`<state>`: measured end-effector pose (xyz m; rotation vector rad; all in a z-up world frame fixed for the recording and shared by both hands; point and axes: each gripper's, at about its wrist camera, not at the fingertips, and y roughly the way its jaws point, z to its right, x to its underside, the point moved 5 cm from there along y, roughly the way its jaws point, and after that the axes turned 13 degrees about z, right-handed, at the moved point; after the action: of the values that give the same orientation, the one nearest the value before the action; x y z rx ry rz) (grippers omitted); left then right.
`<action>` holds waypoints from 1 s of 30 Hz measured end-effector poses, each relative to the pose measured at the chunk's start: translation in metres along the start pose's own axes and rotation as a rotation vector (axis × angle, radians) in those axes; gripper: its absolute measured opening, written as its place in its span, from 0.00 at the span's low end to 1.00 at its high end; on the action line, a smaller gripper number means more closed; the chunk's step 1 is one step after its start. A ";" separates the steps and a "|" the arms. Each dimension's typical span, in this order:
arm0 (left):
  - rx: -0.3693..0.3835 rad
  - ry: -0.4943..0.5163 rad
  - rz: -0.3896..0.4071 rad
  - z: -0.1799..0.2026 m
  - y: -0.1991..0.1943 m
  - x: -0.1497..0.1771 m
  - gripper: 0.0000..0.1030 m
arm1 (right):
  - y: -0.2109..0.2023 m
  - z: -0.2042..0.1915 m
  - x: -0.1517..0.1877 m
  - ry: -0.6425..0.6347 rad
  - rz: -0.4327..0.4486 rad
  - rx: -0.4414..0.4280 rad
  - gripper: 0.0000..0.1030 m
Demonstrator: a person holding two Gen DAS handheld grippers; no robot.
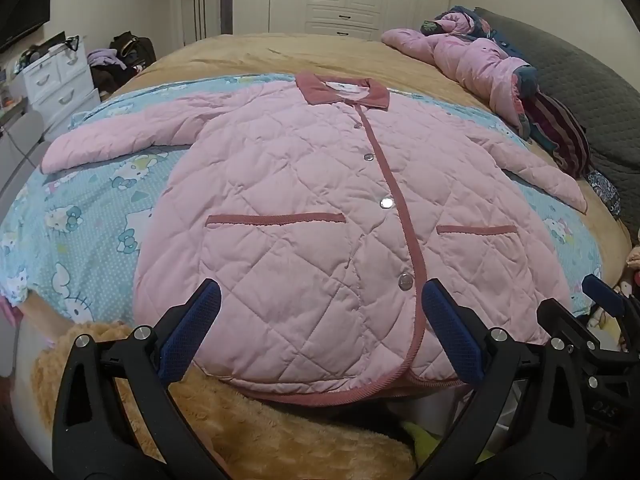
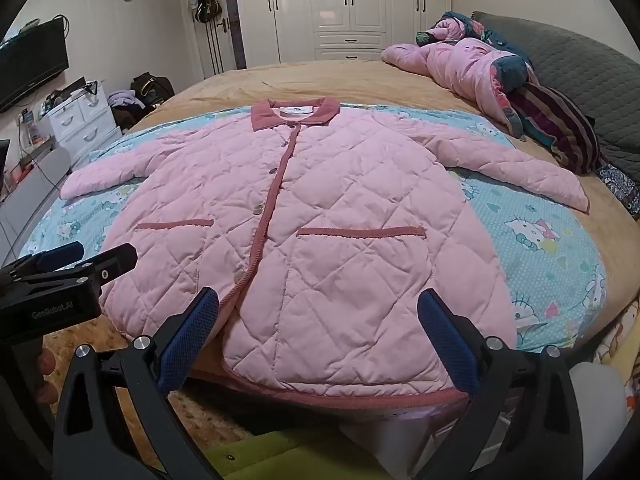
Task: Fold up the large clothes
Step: 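Move both grippers over the pink quilted jacket toward its sleeves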
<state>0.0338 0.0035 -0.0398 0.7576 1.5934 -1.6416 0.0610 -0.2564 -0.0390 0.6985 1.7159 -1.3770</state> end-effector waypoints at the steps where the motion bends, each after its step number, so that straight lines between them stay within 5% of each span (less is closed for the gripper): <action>1: 0.001 0.000 -0.001 0.000 0.000 0.001 0.91 | 0.000 0.000 0.000 -0.001 0.000 0.000 0.96; 17: -0.001 -0.009 -0.005 0.001 0.005 0.000 0.91 | 0.006 -0.002 -0.002 -0.011 0.000 0.002 0.96; 30: -0.004 -0.021 -0.002 -0.003 0.036 -0.032 0.91 | 0.037 0.014 -0.029 -0.059 -0.038 0.044 0.96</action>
<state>0.0809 0.0101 -0.0348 0.7354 1.5826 -1.6420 0.1097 -0.2585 -0.0348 0.6461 1.6645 -1.4507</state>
